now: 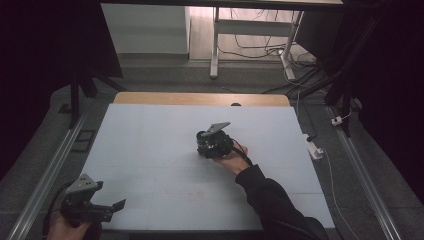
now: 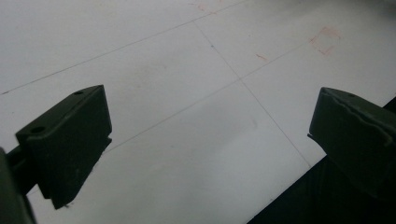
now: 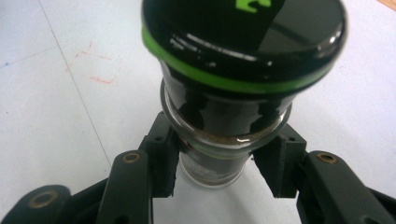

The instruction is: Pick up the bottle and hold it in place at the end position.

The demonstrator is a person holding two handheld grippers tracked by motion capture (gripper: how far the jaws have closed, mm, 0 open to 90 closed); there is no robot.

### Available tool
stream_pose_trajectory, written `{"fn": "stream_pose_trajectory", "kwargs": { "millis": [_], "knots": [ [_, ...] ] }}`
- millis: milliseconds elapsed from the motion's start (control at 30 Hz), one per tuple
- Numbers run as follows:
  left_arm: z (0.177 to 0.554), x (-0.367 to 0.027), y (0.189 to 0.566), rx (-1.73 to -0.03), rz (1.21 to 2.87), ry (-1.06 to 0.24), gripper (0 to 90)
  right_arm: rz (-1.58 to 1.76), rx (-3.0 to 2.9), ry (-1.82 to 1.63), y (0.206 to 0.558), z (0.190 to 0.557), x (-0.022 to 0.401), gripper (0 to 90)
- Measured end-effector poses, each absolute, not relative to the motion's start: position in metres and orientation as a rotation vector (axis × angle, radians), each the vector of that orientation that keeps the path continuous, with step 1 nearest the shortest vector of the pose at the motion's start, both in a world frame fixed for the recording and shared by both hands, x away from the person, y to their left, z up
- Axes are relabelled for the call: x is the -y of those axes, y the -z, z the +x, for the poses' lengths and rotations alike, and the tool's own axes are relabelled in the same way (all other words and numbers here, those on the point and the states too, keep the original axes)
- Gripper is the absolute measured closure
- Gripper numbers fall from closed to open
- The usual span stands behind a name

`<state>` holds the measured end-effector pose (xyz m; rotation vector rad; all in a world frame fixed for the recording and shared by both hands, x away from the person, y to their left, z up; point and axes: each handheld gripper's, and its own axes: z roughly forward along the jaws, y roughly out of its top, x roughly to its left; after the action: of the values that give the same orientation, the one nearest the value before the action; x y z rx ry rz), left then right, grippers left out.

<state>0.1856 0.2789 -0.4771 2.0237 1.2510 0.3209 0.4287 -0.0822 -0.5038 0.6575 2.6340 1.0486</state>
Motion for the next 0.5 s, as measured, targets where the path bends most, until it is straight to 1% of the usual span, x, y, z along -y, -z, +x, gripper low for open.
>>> {"fn": "stream_pose_trajectory", "kwargs": {
  "millis": [500],
  "knots": [
    [0.1858, -0.2790, 0.4771, -1.258, 2.023, -0.321, 0.3, 0.662, -2.624, -1.068, 0.5059, 0.4279, 0.0837, 52.4]
  ]
}}
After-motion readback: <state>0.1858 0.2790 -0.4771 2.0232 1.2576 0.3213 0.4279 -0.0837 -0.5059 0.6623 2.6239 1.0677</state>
